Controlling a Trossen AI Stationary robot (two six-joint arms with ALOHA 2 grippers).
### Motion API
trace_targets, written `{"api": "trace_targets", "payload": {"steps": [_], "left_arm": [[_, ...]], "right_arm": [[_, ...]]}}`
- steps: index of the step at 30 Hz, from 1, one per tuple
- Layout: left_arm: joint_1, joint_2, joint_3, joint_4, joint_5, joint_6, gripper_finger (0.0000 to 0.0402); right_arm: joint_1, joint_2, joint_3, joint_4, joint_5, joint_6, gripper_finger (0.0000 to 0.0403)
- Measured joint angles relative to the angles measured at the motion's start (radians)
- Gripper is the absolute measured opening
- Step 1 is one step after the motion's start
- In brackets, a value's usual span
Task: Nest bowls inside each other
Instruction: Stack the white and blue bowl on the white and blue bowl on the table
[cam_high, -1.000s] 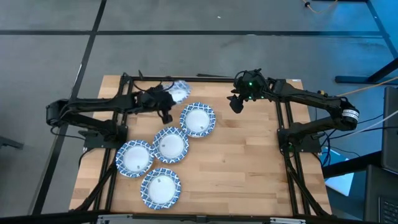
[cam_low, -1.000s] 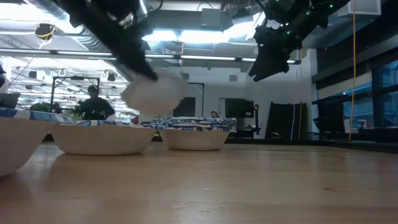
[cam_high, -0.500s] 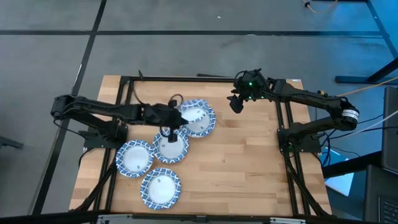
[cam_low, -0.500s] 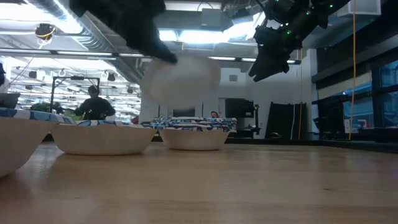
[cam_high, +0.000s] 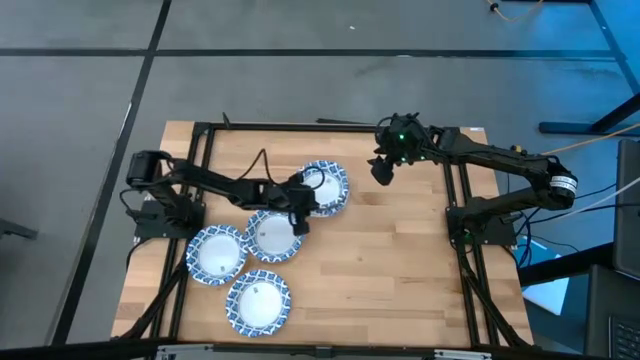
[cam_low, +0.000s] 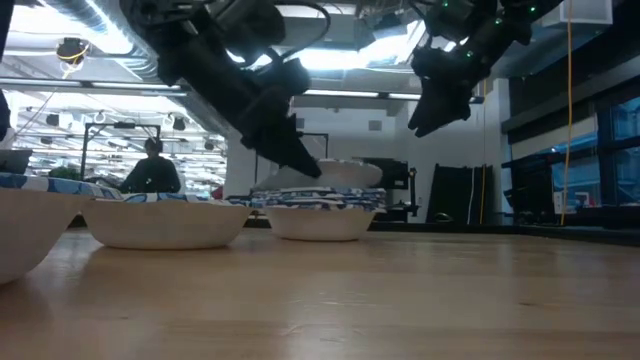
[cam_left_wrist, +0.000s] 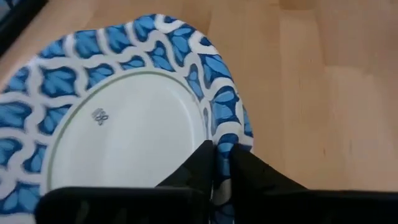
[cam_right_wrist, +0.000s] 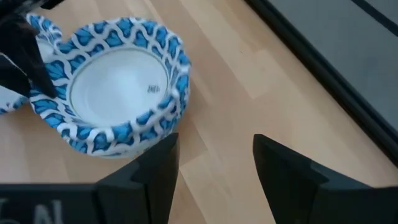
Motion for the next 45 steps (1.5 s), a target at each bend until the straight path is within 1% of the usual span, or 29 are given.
{"api": "trace_targets", "payload": {"steps": [4, 7, 9, 12, 17, 20, 23, 29, 33, 34, 40, 43, 45], "left_arm": [[0.0, 0.001, 0.023, -0.004, -0.001, -0.025, 0.0073], [-0.003, -0.01, 0.04, -0.007, -0.062, -0.016, 0.0104], [-0.005, -0.016, 0.054, 0.004, -0.081, 0.032, 0.0118], [-0.005, -0.024, 0.065, 0.001, -0.085, 0.065, 0.0124], [-0.005, -0.024, 0.066, -0.01, -0.084, -0.014, 0.0126], [-0.009, -0.024, 0.066, -0.011, -0.084, -0.02, 0.013], [-0.01, -0.024, 0.066, -0.011, -0.082, -0.044, 0.015], [-0.014, -0.024, 0.066, -0.018, -0.074, -0.078, 0.0216], [-0.033, -0.052, 0.065, -0.029, -0.074, -0.088, 0.0228], [-0.04, -0.064, 0.065, -0.055, -0.074, -0.086, 0.0229], [-0.096, -0.163, 0.064, -0.352, -0.074, -0.073, 0.0227], [-0.13, -0.204, 0.064, -0.451, -0.074, -0.095, 0.0228], [-0.152, -0.222, 0.064, -0.472, -0.074, -0.095, 0.0228]], "right_arm": [[0.0, 0.0, 0.0, -0.033, 0.0, -0.026, 0.0205], [0.0, 0.0, 0.0, -0.036, 0.0, -0.052, 0.0205], [0.0, 0.0, 0.0, -0.035, 0.0, -0.054, 0.0205], [0.0, 0.0, 0.0, -0.034, 0.0, -0.055, 0.0205], [0.0, 0.0, 0.0, -0.034, 0.0, -0.087, 0.0205], [0.0, 0.0, 0.0, -0.033, 0.0, -0.096, 0.0205], [0.0, 0.0, 0.0, -0.032, 0.0, -0.102, 0.0205], [0.0, 0.0, 0.0, -0.031, 0.0, -0.102, 0.0205], [0.0, 0.0, 0.0, -0.032, 0.0, -0.102, 0.0205], [0.0, 0.0, 0.0, -0.035, 0.0, -0.102, 0.0205], [0.0, 0.0, 0.0, -0.045, 0.0, -0.105, 0.0205], [0.0, 0.0, 0.0, -0.045, 0.0, -0.106, 0.0205], [0.0, 0.0, 0.0, -0.045, 0.0, -0.106, 0.0205]]}}
